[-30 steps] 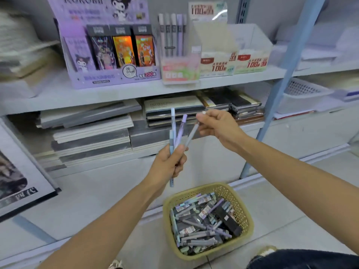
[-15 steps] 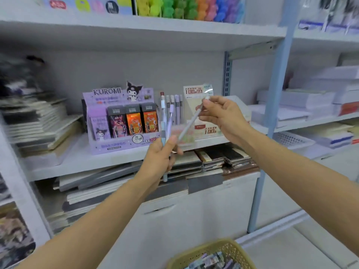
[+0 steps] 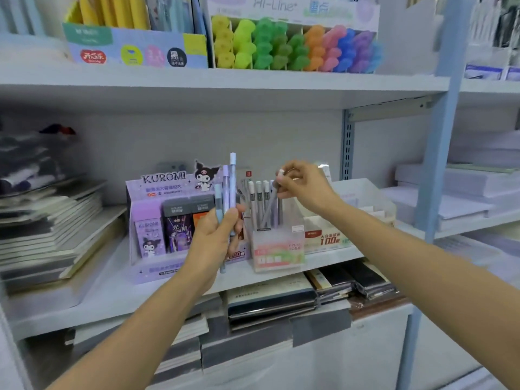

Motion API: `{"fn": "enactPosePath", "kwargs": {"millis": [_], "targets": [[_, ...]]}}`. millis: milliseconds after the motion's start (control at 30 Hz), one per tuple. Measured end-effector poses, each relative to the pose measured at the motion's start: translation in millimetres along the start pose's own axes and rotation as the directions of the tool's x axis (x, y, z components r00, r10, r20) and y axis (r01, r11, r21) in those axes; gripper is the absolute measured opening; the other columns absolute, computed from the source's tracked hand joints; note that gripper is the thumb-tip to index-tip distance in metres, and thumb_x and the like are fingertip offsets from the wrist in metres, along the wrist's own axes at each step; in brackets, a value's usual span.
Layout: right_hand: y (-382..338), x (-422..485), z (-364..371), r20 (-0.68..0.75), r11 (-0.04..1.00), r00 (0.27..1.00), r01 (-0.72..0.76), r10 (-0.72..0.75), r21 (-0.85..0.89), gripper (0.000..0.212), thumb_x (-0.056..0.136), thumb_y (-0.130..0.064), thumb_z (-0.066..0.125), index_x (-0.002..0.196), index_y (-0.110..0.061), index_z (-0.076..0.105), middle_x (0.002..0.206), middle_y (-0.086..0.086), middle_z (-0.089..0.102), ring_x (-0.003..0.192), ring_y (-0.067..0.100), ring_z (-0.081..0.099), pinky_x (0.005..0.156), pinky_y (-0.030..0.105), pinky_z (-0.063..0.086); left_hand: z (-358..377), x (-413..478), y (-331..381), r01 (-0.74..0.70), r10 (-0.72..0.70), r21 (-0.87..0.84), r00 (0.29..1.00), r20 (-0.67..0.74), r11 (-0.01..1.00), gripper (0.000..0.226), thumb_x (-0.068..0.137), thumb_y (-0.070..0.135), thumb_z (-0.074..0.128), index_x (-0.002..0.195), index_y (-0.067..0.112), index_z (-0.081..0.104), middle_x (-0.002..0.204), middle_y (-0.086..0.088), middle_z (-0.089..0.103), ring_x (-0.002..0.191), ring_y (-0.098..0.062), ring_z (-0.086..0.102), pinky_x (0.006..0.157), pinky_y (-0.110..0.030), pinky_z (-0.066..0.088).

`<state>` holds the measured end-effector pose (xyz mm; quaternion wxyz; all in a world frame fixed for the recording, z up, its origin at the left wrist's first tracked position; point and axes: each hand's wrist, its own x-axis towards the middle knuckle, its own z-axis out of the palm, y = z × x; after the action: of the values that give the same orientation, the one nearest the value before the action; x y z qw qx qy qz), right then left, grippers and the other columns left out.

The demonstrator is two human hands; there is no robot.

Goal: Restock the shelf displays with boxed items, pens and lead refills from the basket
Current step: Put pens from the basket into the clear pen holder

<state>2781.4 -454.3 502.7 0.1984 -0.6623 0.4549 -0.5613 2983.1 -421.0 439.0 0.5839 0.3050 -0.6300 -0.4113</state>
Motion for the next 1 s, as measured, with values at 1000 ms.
{"fn": "enactPosePath", "kwargs": {"millis": [1000], "targets": [[24, 24, -30, 0.066, 0.989, 0.996, 0.062, -0.053, -0.134, 0.023, 0.094, -0.012, 0.062, 0.117, -0.008, 0.062, 0.089, 0.011, 0.074, 0.083, 0.018, 0.070, 0.068, 0.026, 0.058, 9, 10, -16, -0.127, 0.120, 0.124, 0.991, 0.062, 0.984, 0.023, 0.103, 0.025, 0.041, 0.110, 0.018, 0.061, 0.104, 0.002, 0.072, 0.039, -0.009, 0.038, 0.043, -0.022, 0.039]]}}
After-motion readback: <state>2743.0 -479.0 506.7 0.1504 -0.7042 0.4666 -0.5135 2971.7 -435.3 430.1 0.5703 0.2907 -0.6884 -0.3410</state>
